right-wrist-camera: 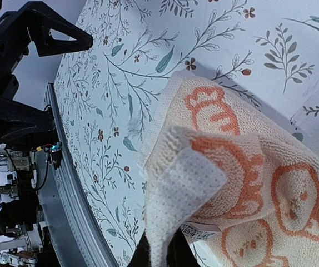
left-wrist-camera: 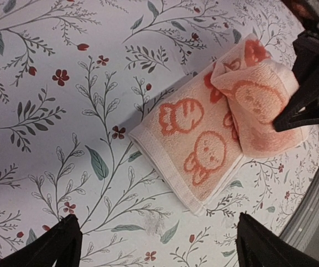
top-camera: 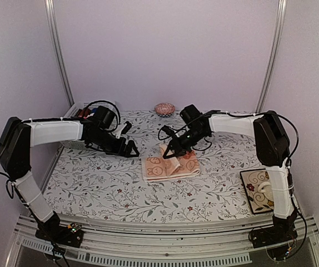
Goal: Roll the towels
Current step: Fold the towel at the center of the board, then smooth out the towel at the center of the board.
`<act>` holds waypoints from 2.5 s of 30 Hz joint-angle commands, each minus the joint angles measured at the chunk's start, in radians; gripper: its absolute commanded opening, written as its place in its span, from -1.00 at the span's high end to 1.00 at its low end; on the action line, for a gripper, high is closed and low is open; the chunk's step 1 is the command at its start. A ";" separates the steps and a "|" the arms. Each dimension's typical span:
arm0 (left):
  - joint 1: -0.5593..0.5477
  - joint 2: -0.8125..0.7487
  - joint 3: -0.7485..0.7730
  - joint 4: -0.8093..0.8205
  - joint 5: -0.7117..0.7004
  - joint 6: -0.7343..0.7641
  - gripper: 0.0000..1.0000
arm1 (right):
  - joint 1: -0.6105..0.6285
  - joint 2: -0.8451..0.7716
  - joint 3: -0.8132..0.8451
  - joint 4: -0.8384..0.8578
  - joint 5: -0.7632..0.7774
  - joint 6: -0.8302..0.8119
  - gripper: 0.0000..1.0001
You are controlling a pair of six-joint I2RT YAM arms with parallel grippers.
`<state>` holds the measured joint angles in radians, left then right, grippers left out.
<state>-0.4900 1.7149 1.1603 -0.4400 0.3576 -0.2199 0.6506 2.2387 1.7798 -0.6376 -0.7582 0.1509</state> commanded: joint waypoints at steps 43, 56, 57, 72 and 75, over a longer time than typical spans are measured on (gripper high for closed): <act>-0.031 -0.027 -0.022 0.020 -0.014 -0.056 -0.93 | 0.051 -0.017 0.037 0.071 -0.034 -0.009 0.00; -0.147 0.199 0.234 0.146 0.231 -0.050 -0.59 | -0.167 -0.162 -0.266 0.193 -0.051 -0.002 0.42; -0.148 0.218 0.249 0.151 0.262 -0.056 -0.47 | -0.176 -0.154 -0.275 0.209 -0.068 0.006 0.44; -0.142 0.457 0.300 0.028 0.295 0.022 0.09 | -0.233 -0.058 -0.360 0.238 -0.117 -0.021 0.50; -0.134 0.473 0.305 0.019 0.285 0.032 0.09 | -0.243 -0.061 -0.404 0.222 -0.104 -0.039 0.51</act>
<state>-0.6353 2.1609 1.4441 -0.3805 0.6617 -0.2306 0.4217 2.1643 1.4239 -0.3969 -0.8516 0.1478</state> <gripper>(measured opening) 0.458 0.250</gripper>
